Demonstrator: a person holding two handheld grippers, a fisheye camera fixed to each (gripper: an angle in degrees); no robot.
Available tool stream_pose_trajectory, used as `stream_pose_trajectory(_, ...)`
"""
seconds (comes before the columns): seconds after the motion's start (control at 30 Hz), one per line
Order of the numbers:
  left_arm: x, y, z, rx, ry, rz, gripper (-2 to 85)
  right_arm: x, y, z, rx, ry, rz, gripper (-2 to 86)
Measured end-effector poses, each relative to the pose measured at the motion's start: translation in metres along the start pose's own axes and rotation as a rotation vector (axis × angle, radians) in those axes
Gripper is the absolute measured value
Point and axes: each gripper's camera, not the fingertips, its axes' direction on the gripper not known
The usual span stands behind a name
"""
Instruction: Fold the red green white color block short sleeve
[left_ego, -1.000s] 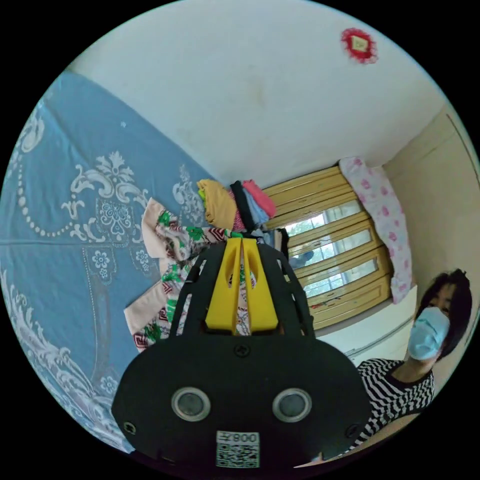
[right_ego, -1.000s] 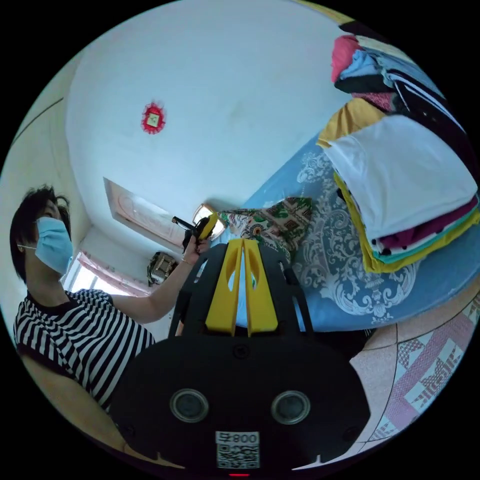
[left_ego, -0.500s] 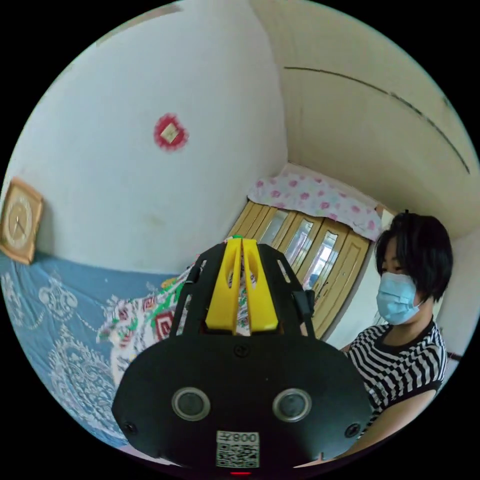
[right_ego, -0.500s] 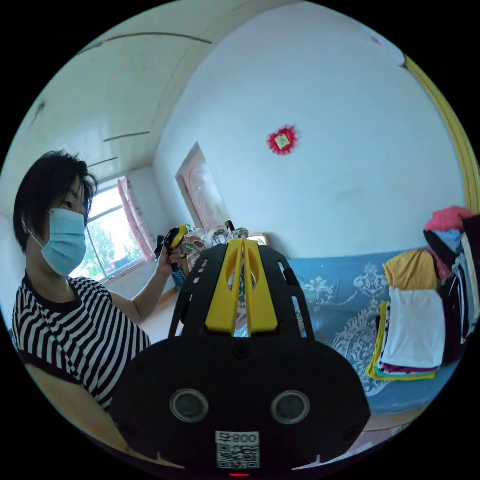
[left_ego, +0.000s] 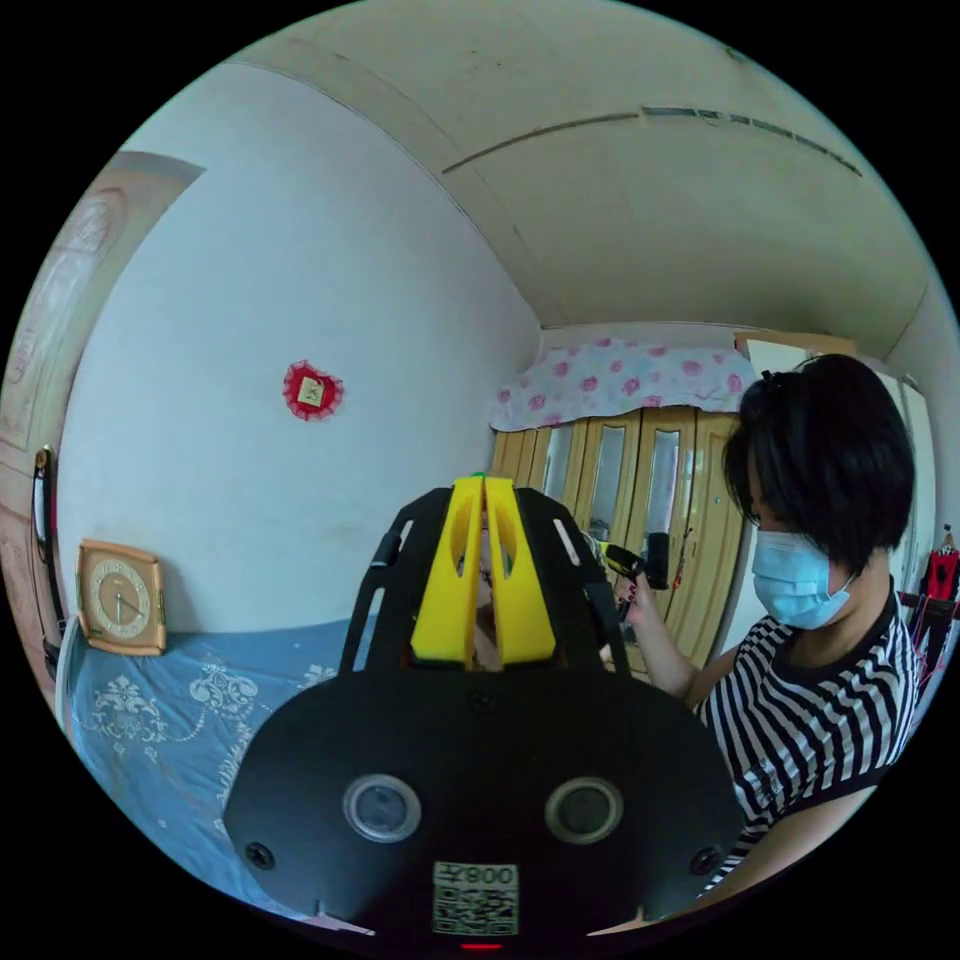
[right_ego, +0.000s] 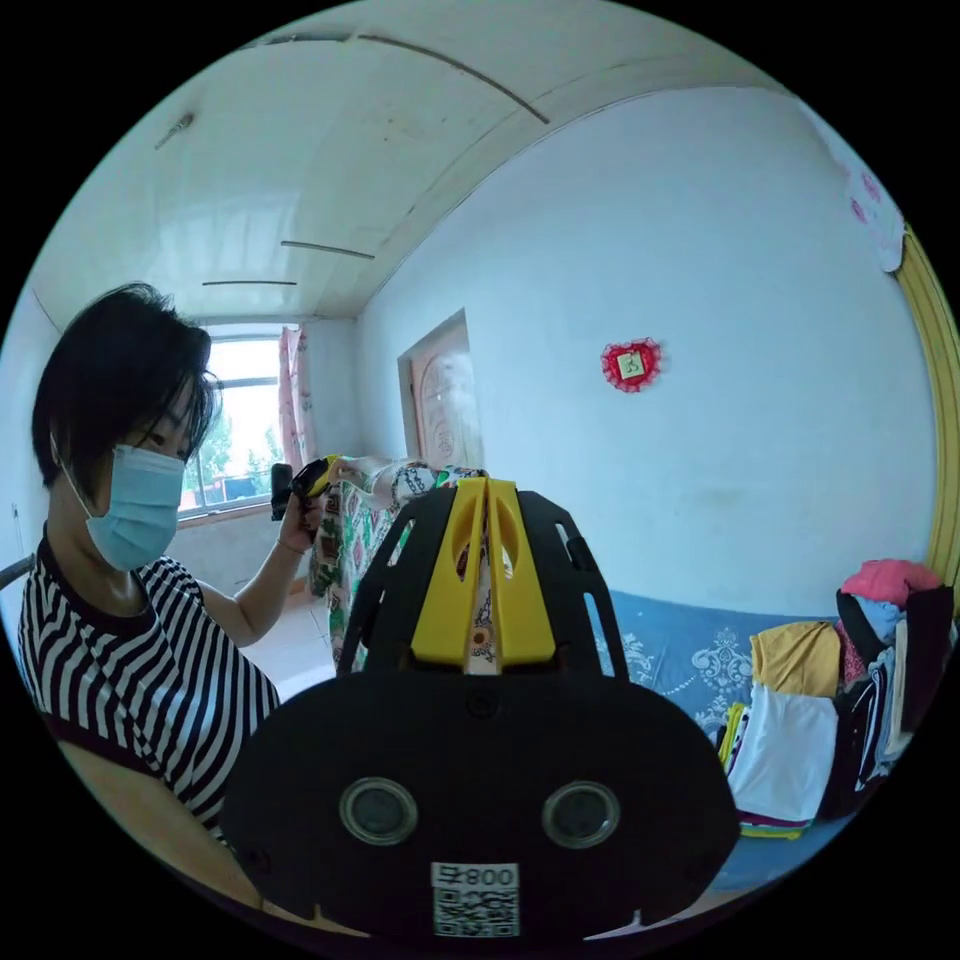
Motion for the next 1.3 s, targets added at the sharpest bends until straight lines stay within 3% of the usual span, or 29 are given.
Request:
stream_pose_trajectory(0.2, -0.032, -0.023, 0.029, -0.047, -0.068, -0.026, 0.1, 0.054, -0.015, 0.079, -0.091, -0.006, 0.029, 0.0)
stream_pose_trajectory(0.4, -0.137, -0.025, 0.092, -0.152, -0.168, -0.125, 0.2, 0.161, -0.012, 0.211, -0.235, 0.008, 0.120, 0.0)
stream_pose_trajectory(0.6, -0.310, 0.018, 0.189, -0.317, -0.313, -0.283, 0.5, 0.313, 0.031, 0.388, -0.442, 0.028, 0.266, 0.1)
stream_pose_trajectory(0.83, -0.526, 0.175, 0.283, -0.523, -0.392, -0.644, 2.7, 0.490, 0.184, 0.559, -0.718, 0.072, 0.634, 0.8)
stream_pose_trajectory(1.03, -0.560, 0.275, 0.237, -0.580, -0.367, -0.819, 6.4, 0.521, 0.272, 0.555, -0.785, 0.093, 0.737, 3.0)
stream_pose_trajectory(1.3, -0.453, 0.328, 0.081, -0.746, -0.372, -0.991, 11.1, 0.433, 0.334, 0.447, -0.893, 0.077, 0.767, 7.0)
